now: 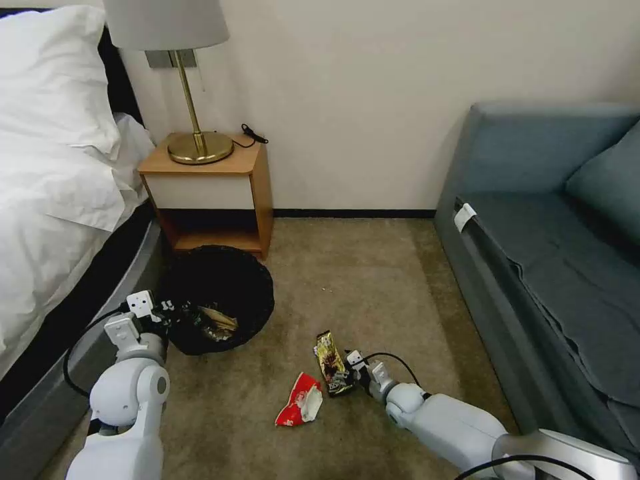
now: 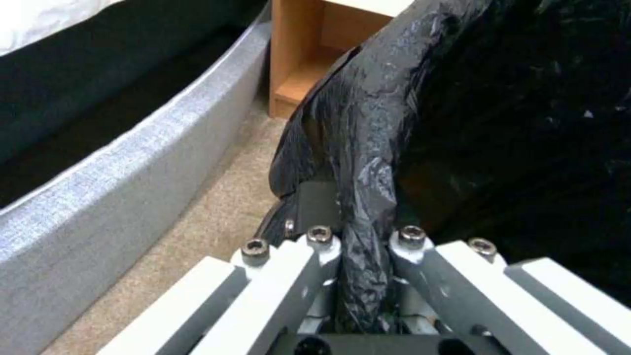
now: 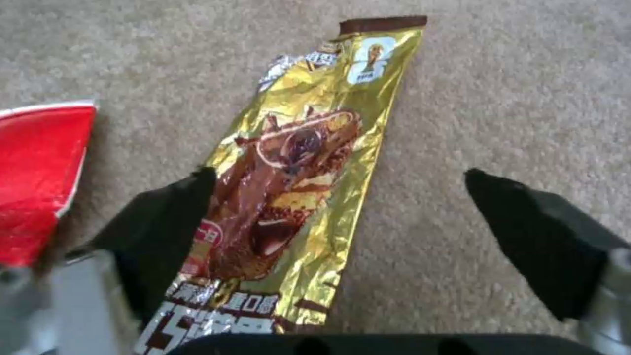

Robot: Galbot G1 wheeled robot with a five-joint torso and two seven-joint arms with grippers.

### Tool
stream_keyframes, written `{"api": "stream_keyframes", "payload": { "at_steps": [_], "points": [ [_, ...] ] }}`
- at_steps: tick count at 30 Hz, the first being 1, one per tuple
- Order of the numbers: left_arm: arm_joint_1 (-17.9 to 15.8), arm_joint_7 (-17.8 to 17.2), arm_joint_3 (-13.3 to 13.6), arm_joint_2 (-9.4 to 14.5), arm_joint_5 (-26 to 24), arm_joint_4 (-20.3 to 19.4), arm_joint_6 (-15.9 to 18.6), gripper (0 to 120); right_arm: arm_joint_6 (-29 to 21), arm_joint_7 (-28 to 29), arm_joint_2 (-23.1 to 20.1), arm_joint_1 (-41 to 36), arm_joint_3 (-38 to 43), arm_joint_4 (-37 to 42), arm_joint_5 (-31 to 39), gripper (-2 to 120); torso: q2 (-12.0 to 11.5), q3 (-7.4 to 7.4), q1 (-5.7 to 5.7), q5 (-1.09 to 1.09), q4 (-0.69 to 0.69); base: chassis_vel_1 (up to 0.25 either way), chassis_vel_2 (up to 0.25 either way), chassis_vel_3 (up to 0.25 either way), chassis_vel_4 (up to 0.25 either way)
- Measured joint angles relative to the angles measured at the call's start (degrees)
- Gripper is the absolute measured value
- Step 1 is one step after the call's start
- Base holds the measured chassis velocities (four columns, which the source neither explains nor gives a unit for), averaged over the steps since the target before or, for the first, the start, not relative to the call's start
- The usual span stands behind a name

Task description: Pick up the trash bin, then pick up the garbage on the floor and place it into the trash bin.

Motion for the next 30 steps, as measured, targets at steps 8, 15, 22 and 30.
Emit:
{"api": "stream_keyframes", "payload": {
  "at_steps": [8, 15, 22, 30],
  "points": [
    [0.1, 0.0, 0.0, 0.1, 0.0, 0.0, -0.2, 3, 0.0, -0.5, 0.3, -0.7, 0.2, -0.7, -0.3, 100, 0.0, 0.0, 0.0, 0.0, 0.0, 0.0, 0.0, 0.0, 0.0],
    [0.1, 0.0, 0.0, 0.1, 0.0, 0.0, -0.2, 3, 0.4, -1.0, 0.9, -1.3, 0.5, -1.9, -0.9, 100, 0.0, 0.0, 0.0, 0.0, 0.0, 0.0, 0.0, 0.0, 0.0],
    [0.0, 0.1, 0.1, 0.1, 0.0, 0.0, -0.4, 3, 0.9, -1.1, 1.1, -1.7, 0.8, -2.2, -1.3, 95, 0.0, 0.0, 0.0, 0.0, 0.0, 0.0, 0.0, 0.0, 0.0],
    [-0.1, 0.1, 0.1, 0.0, 0.2, 0.3, -0.6, 3, 1.1, -1.0, 0.6, -1.8, 0.8, -1.1, -1.2, 70, 0.0, 0.0, 0.0, 0.0, 0.0, 0.0, 0.0, 0.0, 0.0]
  ]
}}
